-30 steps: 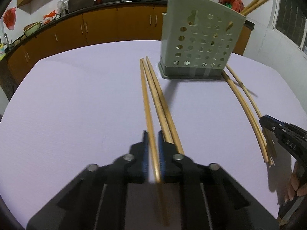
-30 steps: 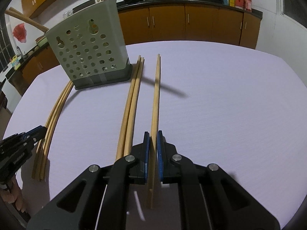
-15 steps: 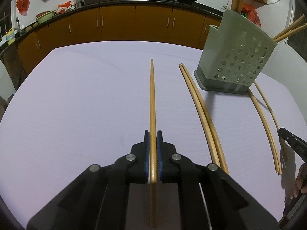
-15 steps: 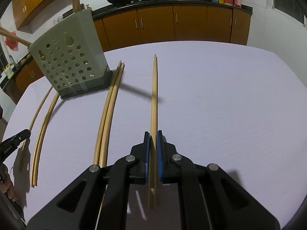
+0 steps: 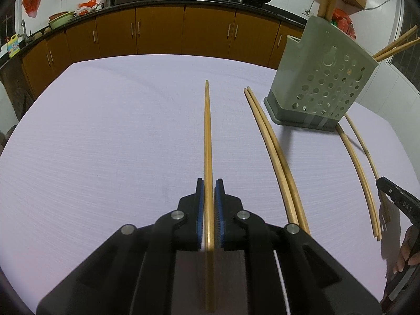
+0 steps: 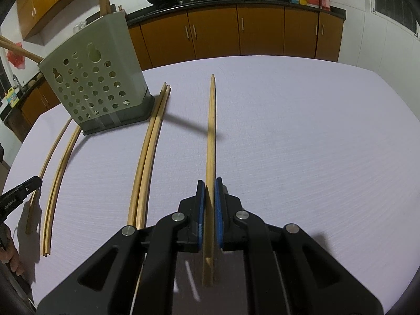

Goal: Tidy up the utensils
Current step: 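Hold the grasped chopsticks with both tools just above the table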

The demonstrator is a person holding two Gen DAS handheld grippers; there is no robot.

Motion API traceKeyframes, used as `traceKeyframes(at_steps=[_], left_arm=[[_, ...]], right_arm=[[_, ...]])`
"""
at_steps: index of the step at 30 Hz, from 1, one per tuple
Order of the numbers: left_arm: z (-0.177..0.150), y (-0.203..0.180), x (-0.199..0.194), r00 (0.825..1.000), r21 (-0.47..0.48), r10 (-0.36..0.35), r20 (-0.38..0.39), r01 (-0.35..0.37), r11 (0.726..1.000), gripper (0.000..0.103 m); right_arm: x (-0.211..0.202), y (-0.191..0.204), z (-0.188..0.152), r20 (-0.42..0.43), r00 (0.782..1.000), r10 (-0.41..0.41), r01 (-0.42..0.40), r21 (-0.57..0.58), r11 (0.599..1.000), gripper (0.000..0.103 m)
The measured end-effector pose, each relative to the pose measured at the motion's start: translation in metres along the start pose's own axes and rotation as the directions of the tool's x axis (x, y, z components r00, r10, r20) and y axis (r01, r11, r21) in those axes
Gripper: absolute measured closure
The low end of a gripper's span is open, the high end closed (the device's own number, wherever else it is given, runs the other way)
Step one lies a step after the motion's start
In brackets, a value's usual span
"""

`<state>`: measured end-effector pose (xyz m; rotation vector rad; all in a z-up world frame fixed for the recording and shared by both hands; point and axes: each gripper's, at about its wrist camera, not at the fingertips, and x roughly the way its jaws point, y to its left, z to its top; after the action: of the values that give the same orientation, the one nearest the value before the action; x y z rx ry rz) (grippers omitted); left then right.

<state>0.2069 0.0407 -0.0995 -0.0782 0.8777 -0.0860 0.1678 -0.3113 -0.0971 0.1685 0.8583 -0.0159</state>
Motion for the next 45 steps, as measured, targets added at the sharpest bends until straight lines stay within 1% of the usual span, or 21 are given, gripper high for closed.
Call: traceKeyframes(at_steps=[45], left_arm=[[-0.0016, 0.0003, 0.0007, 1.000, 0.000, 0.000, 0.004, 0.000, 1.000, 0.091]], right_arm=[[0.0009, 0.0026, -0.0002, 0.000, 1.000, -0.009, 0.009, -0.005, 1.000, 0.094]])
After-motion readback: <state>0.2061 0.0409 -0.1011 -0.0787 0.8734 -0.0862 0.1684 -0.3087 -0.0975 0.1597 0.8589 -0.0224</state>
